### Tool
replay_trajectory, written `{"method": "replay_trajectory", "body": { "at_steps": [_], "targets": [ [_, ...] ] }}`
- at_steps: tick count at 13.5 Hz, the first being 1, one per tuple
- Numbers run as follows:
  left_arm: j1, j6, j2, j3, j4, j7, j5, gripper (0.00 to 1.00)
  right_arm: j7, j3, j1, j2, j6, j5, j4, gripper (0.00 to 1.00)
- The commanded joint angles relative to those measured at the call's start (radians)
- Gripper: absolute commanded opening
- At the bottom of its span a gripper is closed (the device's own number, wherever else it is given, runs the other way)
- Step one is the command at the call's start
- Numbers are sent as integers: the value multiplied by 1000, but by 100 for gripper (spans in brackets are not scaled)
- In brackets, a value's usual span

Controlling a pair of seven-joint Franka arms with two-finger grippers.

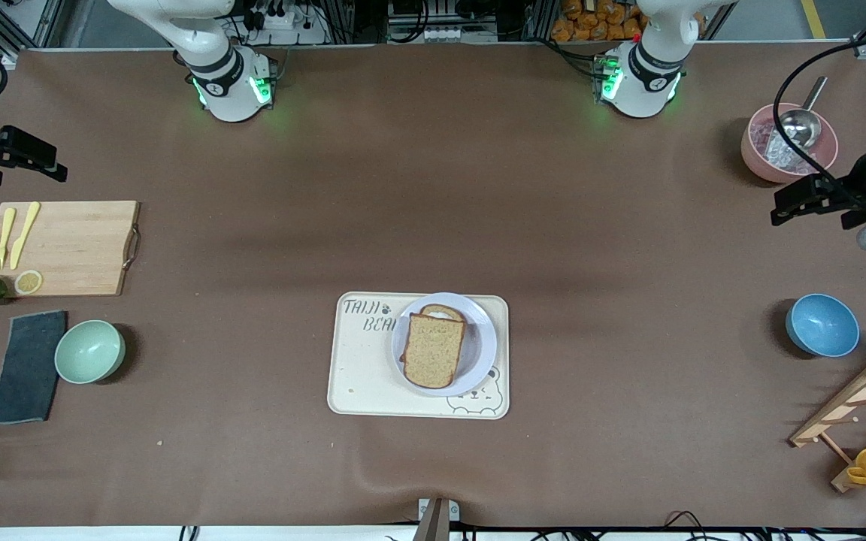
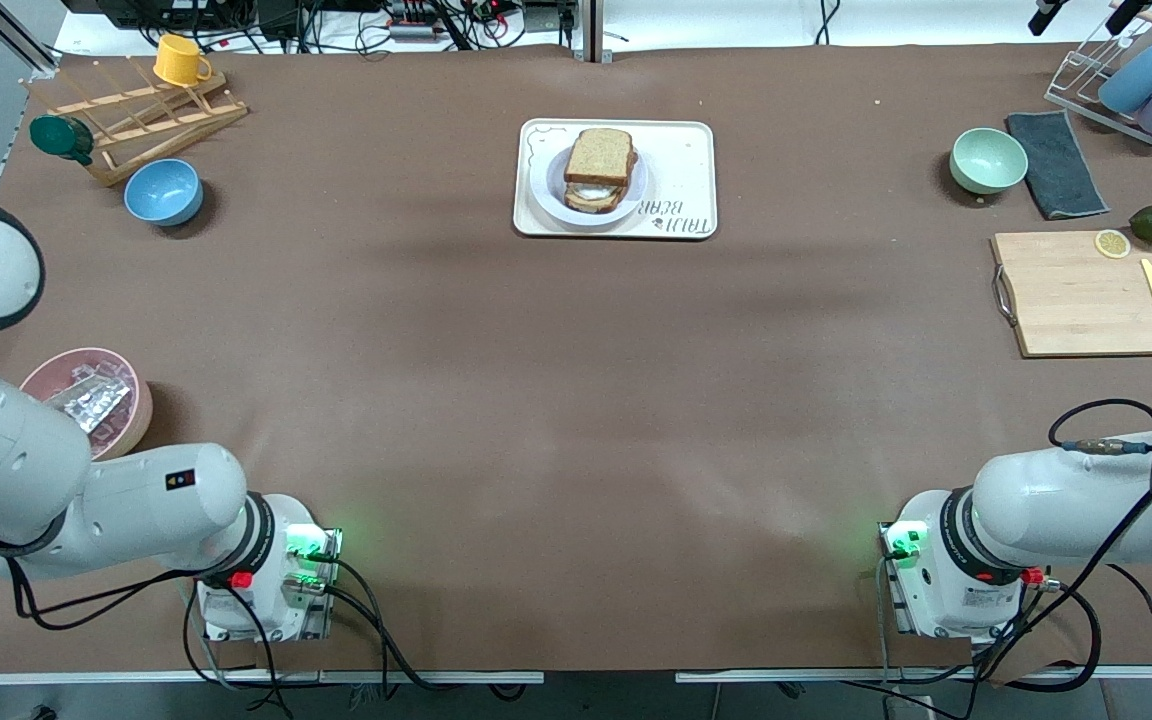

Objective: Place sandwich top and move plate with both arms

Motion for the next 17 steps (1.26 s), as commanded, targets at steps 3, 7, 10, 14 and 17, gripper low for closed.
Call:
{"method": "replay_trajectory", "body": {
  "at_steps": [3,7,10,14,17],
  "targets": [
    [-129,87,-137,137,-179,8,8,100,15,1,4,-22,3,5,-21,100],
    [-160,111,-182,178,-238,8,-27,100,15,1,0,-23,-1,4,-21,100],
    [-189,111,-176,191,-225,3,-21,100,15,1,0,-23,0,4,-21,100],
    [-197,86,-179,195,-224,-3,-30,100,15,1,1,-22,-1,4,-21,100],
    [-202,85,-182,195,-224,-12,-30,100,15,1,0,-22,-1,4,-23,100]
  ]
}}
